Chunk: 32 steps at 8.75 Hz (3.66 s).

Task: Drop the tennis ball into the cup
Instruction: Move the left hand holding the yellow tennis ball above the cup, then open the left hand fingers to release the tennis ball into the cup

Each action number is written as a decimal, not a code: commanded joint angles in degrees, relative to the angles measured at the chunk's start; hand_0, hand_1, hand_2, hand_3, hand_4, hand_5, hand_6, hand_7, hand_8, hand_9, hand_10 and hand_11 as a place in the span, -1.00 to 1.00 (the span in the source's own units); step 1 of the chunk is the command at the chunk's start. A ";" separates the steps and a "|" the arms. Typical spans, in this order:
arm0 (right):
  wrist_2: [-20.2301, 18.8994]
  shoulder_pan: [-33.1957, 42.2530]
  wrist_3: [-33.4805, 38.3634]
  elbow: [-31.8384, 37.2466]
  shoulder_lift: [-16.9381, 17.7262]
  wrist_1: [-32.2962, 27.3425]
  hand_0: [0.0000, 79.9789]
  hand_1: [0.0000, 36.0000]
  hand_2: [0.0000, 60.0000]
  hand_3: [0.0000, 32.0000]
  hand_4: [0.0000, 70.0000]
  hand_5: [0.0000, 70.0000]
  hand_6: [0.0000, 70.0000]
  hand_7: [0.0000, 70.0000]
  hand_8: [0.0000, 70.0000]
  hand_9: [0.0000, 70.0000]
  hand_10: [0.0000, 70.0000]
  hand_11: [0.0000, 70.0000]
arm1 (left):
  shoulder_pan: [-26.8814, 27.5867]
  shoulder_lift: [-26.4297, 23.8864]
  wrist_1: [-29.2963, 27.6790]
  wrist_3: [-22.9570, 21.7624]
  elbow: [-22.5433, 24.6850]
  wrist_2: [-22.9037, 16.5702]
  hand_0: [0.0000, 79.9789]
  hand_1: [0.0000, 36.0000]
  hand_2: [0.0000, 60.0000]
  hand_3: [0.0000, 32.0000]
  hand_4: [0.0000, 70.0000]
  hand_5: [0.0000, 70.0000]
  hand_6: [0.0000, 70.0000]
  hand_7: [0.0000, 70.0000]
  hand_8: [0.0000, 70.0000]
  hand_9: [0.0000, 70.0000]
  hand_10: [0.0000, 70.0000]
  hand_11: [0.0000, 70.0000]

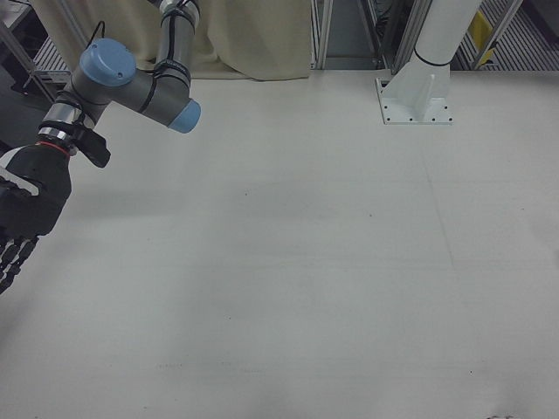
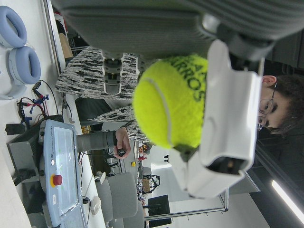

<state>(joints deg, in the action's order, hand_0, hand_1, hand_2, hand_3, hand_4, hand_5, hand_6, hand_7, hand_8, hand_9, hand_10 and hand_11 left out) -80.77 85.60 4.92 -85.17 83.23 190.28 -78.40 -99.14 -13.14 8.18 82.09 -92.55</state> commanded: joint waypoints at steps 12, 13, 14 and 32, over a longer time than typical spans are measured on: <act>0.00 0.00 0.00 0.00 0.00 0.00 -1.00 -1.00 -1.00 -1.00 -1.00 -1.00 -1.00 -1.00 -1.00 -1.00 -1.00 -1.00 | 18.60 4.50 3.89 0.96 18.02 -1.49 1.00 1.00 1.00 -0.34 -0.98 -0.16 1.00 0.39 -0.19 -0.24 -0.71 -0.45; 0.00 -0.08 0.09 0.00 0.00 0.00 -1.00 -1.00 -1.00 -1.00 -1.00 -1.00 -1.00 -1.00 -1.00 -1.00 -1.00 -1.00 | 22.03 2.31 5.30 2.36 17.41 -1.23 1.00 1.00 1.00 -0.35 -0.97 -0.20 0.86 0.43 -0.21 -0.23 -0.71 -0.44; 0.00 0.00 0.00 0.00 0.00 0.00 -1.00 -1.00 -1.00 -1.00 -1.00 -1.00 -1.00 -1.00 -1.00 -1.00 -1.00 -1.00 | 25.37 1.59 5.83 2.89 16.80 0.25 1.00 1.00 1.00 -0.38 -0.96 -0.16 1.00 0.40 -0.18 -0.23 -0.70 -0.43; 0.00 -0.08 0.00 0.00 0.00 0.00 -1.00 -1.00 -1.00 -1.00 -1.00 -1.00 -1.00 -1.00 -1.00 -1.00 -1.00 -1.00 | 28.21 1.67 3.99 4.74 13.28 1.23 0.20 0.30 0.11 0.02 -1.00 -0.77 -0.76 -0.84 -0.96 -1.00 -0.94 -0.85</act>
<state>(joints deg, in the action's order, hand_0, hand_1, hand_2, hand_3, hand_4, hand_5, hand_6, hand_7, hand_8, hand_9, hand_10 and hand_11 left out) -80.77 85.54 4.92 -85.17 83.23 190.28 -50.19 -97.57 -9.22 12.92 95.45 -91.32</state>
